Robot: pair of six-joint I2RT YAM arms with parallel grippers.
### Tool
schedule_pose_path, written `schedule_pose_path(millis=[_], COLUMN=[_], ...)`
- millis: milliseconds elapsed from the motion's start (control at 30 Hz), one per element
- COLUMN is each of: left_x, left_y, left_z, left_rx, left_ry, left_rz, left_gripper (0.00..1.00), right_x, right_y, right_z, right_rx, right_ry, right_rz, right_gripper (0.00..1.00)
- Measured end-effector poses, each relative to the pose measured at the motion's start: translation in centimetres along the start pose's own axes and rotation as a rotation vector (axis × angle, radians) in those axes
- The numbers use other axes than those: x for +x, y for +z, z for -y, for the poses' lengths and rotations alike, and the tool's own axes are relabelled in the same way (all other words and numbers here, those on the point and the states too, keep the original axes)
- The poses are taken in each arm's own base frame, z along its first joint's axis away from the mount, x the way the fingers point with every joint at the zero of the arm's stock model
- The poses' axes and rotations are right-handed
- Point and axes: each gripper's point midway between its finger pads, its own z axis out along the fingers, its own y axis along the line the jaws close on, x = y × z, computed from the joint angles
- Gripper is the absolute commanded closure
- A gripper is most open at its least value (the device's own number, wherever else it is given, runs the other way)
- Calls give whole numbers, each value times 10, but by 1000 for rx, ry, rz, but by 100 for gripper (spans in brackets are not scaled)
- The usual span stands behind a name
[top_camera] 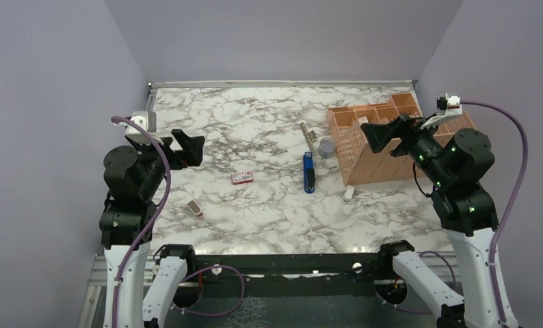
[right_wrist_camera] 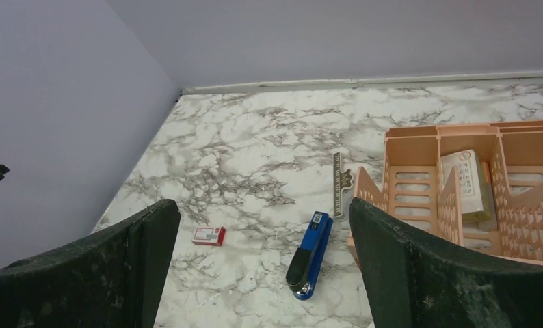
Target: Load the staples into the stapler
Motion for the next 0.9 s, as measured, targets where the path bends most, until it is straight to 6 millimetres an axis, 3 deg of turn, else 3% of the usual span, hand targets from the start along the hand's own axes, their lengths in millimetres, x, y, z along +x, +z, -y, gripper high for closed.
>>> schedule_pose_path(millis=[133,333,433,667,733,900], left_x=[3,19,33,76,90,136], left_y=[1,10,17,37,46,74], left_z=[7,13,15,9,5,-5], left_rx=[39,89,121,125,110,57], left_ry=[-35,-81,-103,-199,-254,-421], left_rz=[-6,-45,-72,-195,-242,-396], left_gripper=[1,1,1,1,1,1], right_x=[3,25,32,49,55,65], right_y=[2,12,26,75,88,113], right_z=[1,5,-1,-26,-48,-136], right_rx=[3,-26,-95,-318,-392,-639], right_ry=[2,-14,-36,-37,-75,-244], right_rz=[-6,-64,-100,-199,-227,-242], right_gripper=[0,4,9,10,10,11])
